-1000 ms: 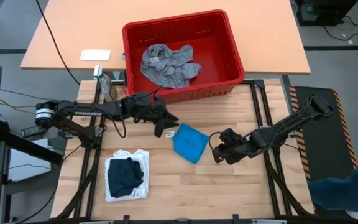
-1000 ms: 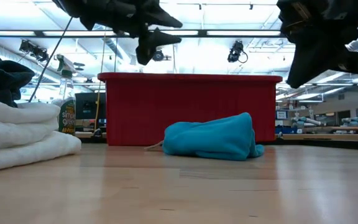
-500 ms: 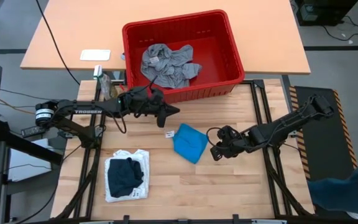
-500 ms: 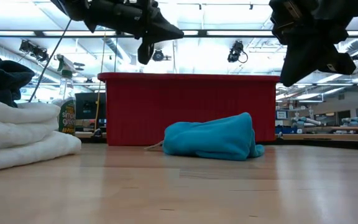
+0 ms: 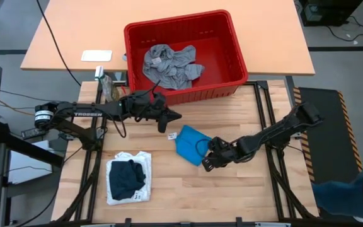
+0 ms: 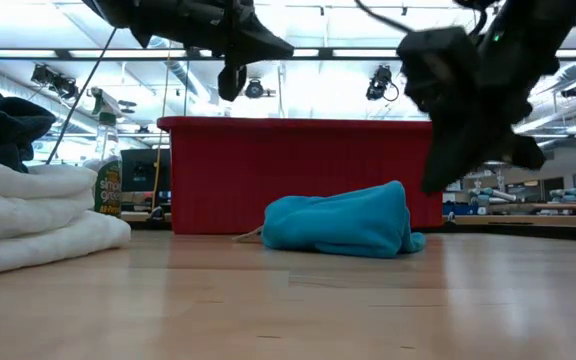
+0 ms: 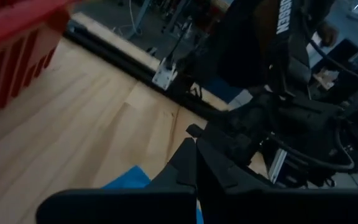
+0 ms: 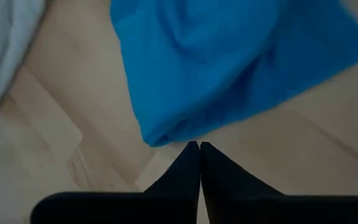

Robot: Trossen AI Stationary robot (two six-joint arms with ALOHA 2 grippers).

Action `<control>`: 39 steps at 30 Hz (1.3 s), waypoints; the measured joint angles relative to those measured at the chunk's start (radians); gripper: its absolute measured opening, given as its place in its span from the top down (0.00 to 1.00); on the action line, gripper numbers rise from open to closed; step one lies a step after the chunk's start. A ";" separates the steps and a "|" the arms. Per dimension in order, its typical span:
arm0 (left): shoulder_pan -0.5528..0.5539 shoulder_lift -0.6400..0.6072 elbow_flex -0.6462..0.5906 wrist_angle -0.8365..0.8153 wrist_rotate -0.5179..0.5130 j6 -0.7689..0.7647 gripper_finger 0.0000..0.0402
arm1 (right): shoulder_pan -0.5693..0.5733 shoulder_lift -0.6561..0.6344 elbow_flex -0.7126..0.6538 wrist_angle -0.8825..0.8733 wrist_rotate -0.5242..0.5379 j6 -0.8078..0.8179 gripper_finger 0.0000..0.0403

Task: Fold laundry
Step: Fold the light blue shorts

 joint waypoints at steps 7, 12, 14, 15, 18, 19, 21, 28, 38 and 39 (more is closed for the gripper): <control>0.000 -0.015 0.000 -0.059 -0.001 0.000 1.00 | 0.008 0.096 0.000 0.093 -0.051 0.015 0.97; 0.018 -0.063 0.000 -0.086 -0.007 0.007 1.00 | 0.008 0.072 -0.031 0.113 -0.058 0.008 0.96; 0.037 -0.086 0.001 -0.123 -0.021 0.016 1.00 | 0.006 0.032 -0.051 0.122 -0.052 -0.008 0.96; 0.048 -0.099 0.001 -0.157 -0.024 0.018 1.00 | 0.002 0.009 -0.060 0.121 -0.043 -0.017 0.96; 0.066 -0.123 0.000 -0.215 -0.031 0.029 1.00 | -0.013 -0.078 -0.108 0.129 -0.027 -0.064 0.96; 0.065 -0.129 -0.006 -0.223 -0.034 0.037 1.00 | -0.022 -0.108 -0.125 0.138 -0.024 -0.080 0.96; 0.041 -0.132 -0.032 -0.200 -0.040 0.043 1.00 | -0.045 -0.162 -0.169 0.159 -0.030 -0.113 0.96; -0.117 -0.082 -0.256 0.258 -0.187 -0.134 1.00 | -0.132 -0.205 -0.383 0.511 -0.218 -0.175 0.97; -0.356 -0.083 -0.271 0.078 -0.427 -0.307 1.00 | -0.151 0.013 -0.422 0.677 -0.299 -0.171 0.98; -0.372 -0.081 -0.272 0.006 -0.447 -0.354 1.00 | -0.152 0.018 -0.421 0.713 -0.315 -0.173 0.98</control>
